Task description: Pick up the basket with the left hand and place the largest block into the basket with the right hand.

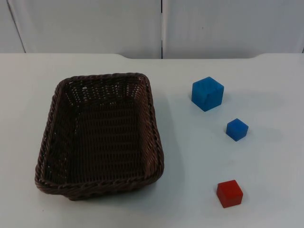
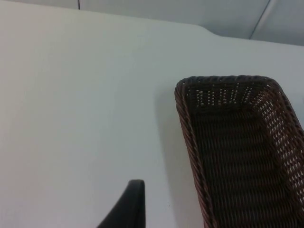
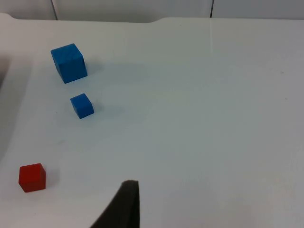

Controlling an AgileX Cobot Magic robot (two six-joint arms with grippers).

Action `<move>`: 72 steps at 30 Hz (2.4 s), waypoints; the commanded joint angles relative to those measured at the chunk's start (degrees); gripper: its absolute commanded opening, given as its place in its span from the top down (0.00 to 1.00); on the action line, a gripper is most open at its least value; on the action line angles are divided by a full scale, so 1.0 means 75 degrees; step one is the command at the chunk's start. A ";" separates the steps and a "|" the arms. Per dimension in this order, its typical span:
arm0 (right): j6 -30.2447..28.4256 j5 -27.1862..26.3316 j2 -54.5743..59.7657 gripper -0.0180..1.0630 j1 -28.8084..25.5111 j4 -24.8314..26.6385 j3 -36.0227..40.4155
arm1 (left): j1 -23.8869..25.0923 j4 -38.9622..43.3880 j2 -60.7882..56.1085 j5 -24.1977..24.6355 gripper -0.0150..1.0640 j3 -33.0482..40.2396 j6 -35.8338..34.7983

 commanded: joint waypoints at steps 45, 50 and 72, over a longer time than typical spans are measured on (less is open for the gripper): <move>-0.0034 -0.0008 -0.0033 0.01 -0.0054 0.0035 0.0056 | -0.0010 -0.3982 0.4354 -0.1546 0.01 -0.0024 0.3577; -0.0034 -0.0008 -0.0033 0.01 -0.0054 0.0035 0.0056 | -0.0010 -0.4282 0.4800 -0.1553 0.01 -0.0024 0.3777; -0.0034 -0.0008 -0.0033 0.01 -0.0054 0.0035 0.0056 | -0.0010 -0.4898 0.6801 -0.1614 0.01 -0.0988 0.4311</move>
